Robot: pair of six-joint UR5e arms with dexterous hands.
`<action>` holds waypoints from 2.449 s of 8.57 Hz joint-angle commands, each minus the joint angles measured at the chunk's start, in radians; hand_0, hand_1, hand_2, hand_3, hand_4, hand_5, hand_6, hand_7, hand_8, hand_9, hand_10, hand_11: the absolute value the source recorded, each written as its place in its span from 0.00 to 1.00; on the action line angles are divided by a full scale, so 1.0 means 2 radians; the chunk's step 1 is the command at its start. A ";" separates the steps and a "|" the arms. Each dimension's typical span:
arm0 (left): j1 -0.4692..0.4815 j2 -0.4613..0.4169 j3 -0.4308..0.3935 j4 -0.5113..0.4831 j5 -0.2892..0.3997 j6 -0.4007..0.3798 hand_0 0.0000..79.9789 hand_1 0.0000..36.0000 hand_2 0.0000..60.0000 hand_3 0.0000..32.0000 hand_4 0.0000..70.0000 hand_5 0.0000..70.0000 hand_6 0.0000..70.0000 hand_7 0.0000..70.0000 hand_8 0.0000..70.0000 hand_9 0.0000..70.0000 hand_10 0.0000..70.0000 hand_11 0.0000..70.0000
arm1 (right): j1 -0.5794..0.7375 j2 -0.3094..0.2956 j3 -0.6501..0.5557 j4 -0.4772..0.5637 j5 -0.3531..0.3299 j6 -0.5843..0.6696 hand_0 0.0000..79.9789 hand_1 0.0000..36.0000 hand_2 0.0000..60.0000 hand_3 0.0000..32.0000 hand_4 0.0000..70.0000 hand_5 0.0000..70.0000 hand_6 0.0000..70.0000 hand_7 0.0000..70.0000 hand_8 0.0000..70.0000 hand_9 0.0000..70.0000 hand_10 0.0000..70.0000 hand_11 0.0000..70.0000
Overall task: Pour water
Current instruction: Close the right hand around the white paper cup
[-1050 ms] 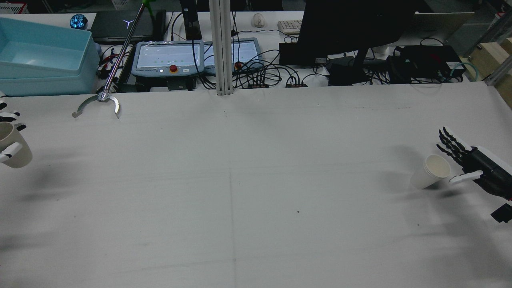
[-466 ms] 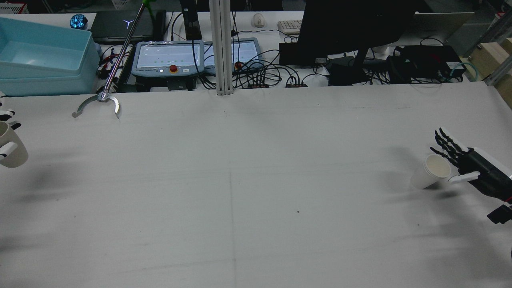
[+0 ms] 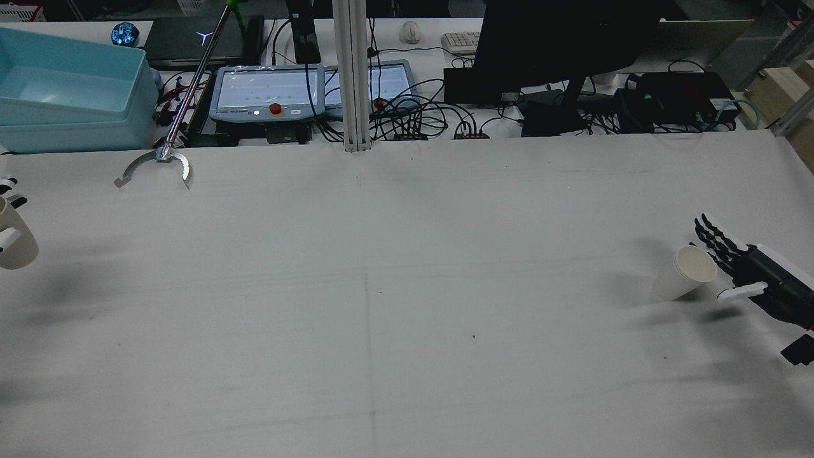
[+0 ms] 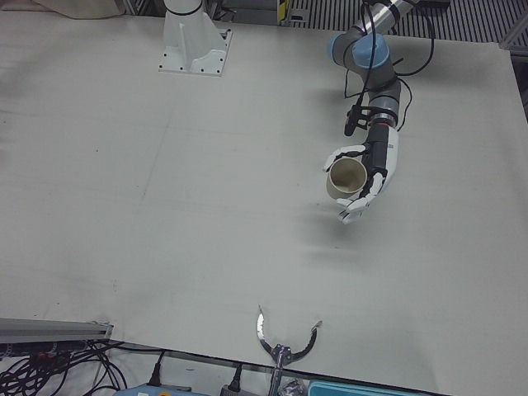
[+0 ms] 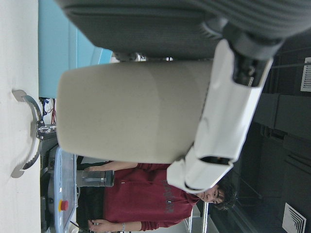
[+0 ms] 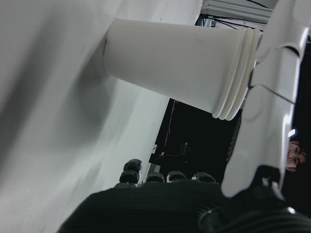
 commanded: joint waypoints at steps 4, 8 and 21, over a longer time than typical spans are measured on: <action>0.000 0.000 0.000 -0.001 0.000 0.001 1.00 1.00 1.00 0.00 0.20 0.31 0.27 0.59 0.18 0.30 0.20 0.35 | -0.008 0.005 -0.011 0.014 0.023 0.004 0.68 0.60 0.02 0.00 0.00 0.00 0.00 0.00 0.00 0.00 0.10 0.19; -0.001 0.005 0.001 -0.003 0.000 0.000 1.00 1.00 1.00 0.00 0.19 0.30 0.26 0.58 0.17 0.30 0.20 0.35 | -0.045 0.017 -0.011 0.014 0.064 0.004 0.66 0.58 0.05 0.00 0.00 0.00 0.00 0.00 0.00 0.00 0.09 0.18; -0.001 0.024 0.005 -0.021 0.001 -0.001 1.00 1.00 1.00 0.00 0.20 0.31 0.27 0.58 0.18 0.31 0.20 0.36 | -0.072 0.024 -0.002 0.017 0.081 0.009 0.70 0.64 0.27 0.00 0.09 0.33 0.31 0.32 0.17 0.23 0.34 0.53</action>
